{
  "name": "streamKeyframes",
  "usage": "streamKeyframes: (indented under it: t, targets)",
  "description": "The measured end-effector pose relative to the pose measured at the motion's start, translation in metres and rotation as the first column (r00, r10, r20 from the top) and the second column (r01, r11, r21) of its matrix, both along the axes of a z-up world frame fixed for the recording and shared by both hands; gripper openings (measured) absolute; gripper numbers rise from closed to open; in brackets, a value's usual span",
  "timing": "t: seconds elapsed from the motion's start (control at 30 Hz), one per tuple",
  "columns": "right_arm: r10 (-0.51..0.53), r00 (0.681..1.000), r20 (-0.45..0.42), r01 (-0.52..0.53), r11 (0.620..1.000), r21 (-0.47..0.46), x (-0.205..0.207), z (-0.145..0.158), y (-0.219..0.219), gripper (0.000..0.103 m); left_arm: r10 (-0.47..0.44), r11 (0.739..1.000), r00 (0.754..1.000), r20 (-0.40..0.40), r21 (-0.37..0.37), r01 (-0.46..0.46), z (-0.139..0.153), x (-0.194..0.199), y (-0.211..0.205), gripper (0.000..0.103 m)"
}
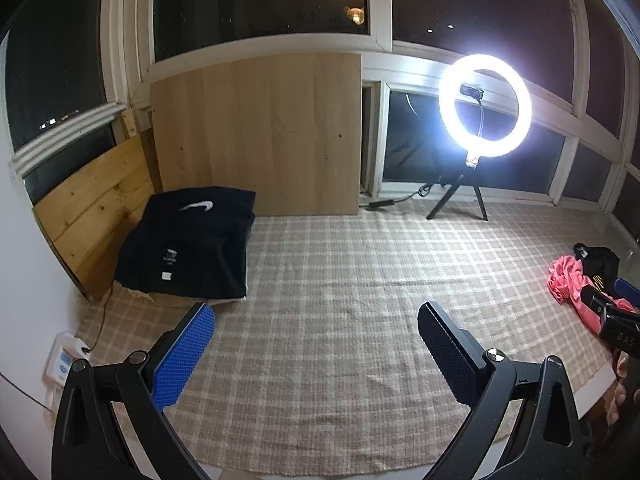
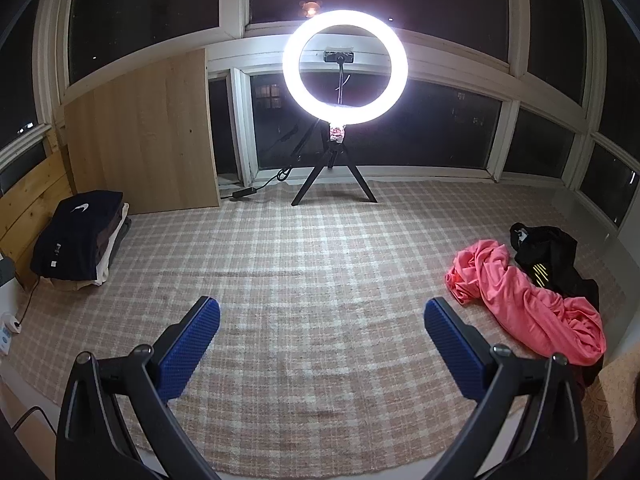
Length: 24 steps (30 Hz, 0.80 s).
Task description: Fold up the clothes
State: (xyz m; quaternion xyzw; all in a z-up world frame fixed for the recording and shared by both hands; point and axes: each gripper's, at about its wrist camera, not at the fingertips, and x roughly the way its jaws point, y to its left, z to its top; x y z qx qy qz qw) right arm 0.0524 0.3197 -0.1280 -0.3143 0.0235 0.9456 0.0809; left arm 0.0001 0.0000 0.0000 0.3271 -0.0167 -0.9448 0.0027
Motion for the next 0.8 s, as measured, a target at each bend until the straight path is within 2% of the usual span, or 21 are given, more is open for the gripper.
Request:
streamKeyframes:
  t: [0.17,0.47,0.8]
  targets:
    - [-0.003,1.000,-0.003,0.003,1.000,0.000,-0.001,-0.002,0.001,0.103,0.008,1.000,0.999,-0.043,-0.005,-0.009,-0.001,0.009,-0.001,0.102]
    - [-0.011,1.000,0.010,0.011,1.000,0.004,-0.003,-0.002,0.000,0.103,-0.003,1.000,1.000,0.014,0.025,0.003,-0.008,-0.004,-0.007,0.102]
    - [-0.044,0.999,0.017,0.044,0.999,0.005,-0.001,0.000,0.002,0.103,-0.053,0.998,0.998,0.018,0.024,0.052,-0.010,-0.011,0.006,0.102]
